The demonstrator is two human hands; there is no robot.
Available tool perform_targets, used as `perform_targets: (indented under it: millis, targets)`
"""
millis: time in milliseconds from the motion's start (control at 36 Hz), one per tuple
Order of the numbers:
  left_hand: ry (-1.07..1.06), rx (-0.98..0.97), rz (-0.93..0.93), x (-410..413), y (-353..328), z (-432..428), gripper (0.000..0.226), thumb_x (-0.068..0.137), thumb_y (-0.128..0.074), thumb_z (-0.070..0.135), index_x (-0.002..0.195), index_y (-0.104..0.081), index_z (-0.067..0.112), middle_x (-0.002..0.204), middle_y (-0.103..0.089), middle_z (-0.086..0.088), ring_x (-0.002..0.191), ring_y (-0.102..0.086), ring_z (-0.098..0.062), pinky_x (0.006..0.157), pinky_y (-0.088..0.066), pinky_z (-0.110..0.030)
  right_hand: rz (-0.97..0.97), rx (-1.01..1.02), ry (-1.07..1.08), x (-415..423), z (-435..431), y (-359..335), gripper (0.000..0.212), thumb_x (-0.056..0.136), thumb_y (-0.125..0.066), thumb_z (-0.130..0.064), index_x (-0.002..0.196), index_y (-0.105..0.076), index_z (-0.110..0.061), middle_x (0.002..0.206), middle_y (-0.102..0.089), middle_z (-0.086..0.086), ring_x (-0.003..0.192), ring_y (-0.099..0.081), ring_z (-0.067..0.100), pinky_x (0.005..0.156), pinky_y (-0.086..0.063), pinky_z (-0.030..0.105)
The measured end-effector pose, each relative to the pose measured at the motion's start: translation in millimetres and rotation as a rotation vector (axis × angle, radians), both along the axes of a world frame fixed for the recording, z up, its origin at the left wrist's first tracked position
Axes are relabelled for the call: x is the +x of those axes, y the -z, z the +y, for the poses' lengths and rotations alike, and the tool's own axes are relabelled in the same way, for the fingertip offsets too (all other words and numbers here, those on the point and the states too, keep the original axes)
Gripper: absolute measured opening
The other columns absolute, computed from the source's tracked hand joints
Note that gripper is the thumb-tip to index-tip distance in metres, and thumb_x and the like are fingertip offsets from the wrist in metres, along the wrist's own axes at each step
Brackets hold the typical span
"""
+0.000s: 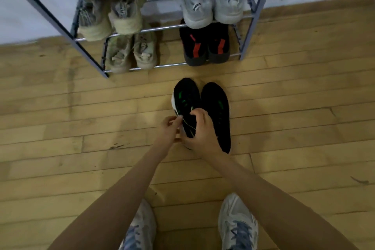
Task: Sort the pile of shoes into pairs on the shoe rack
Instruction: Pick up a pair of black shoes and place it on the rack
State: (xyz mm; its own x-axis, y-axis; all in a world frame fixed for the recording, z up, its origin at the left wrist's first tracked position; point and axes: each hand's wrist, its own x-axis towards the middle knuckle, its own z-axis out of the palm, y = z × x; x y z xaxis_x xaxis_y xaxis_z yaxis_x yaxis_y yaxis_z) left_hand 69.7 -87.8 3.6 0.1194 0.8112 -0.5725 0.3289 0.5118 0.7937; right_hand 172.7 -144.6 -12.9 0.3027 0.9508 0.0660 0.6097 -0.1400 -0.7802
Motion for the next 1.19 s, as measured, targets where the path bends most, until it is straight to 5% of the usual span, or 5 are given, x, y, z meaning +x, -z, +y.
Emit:
perform_targets:
  millis: [306, 500, 611, 750, 1194]
  targets:
    - [-0.02, -0.027, 0.101, -34, 28, 1, 0.04, 0.099, -0.044, 0.014, 0.138, -0.038, 0.007, 0.119, -0.056, -0.006, 0.105, -0.057, -0.022, 0.082, -0.051, -0.033, -0.24, -0.202, 0.009, 11, -4, 7, 0.053, 0.082, -0.067, -0.039, 0.122, -0.052, -0.008, 0.132, -0.046, 0.014, 0.129, -0.038, 0.031, 0.105, -0.037, 0.045]
    - [0.102, 0.085, 0.39, -32, 50, -13, 0.041, 0.103, -0.027, 0.026, 0.117, -0.057, 0.003, 0.116, -0.059, -0.021, 0.109, -0.052, -0.033, 0.092, -0.049, -0.044, -0.237, -0.677, 0.151, 25, -24, 21, 0.108, 0.074, -0.07, -0.055, 0.149, -0.003, -0.017, 0.156, 0.002, 0.018, 0.143, -0.006, 0.039, 0.113, -0.017, 0.055]
    - [0.133, 0.119, 0.402, -21, 31, -32, 0.073, 0.088, -0.041, 0.063, 0.134, -0.04, 0.007, 0.127, -0.047, -0.016, 0.118, -0.046, -0.032, 0.099, -0.044, -0.046, -0.169, -0.716, 0.19, 26, -25, 28, 0.106, 0.076, -0.068, -0.047, 0.15, 0.004, -0.021, 0.155, -0.001, 0.02, 0.139, -0.018, 0.042, 0.111, -0.025, 0.056]
    - [0.391, 0.089, 0.618, -4, 30, -47, 0.124, 0.07, -0.073, 0.055, 0.148, 0.007, 0.002, 0.146, -0.022, -0.017, 0.134, -0.026, -0.035, 0.111, -0.026, -0.042, -0.079, -0.798, 0.174, 33, -20, 32, 0.112, 0.071, -0.07, -0.048, 0.149, 0.009, -0.029, 0.154, -0.002, 0.02, 0.135, -0.023, 0.043, 0.109, -0.028, 0.056]
    - [0.27, -0.054, 0.503, 13, 13, -36, 0.114, 0.073, -0.076, 0.019, 0.147, 0.008, -0.003, 0.144, -0.017, -0.026, 0.134, -0.023, -0.041, 0.106, -0.034, -0.044, 0.113, -0.654, 0.168, 48, -25, 19, 0.098, 0.074, -0.071, -0.035, 0.149, -0.009, -0.025, 0.139, -0.029, 0.019, 0.123, -0.036, 0.035, 0.099, -0.042, 0.04]
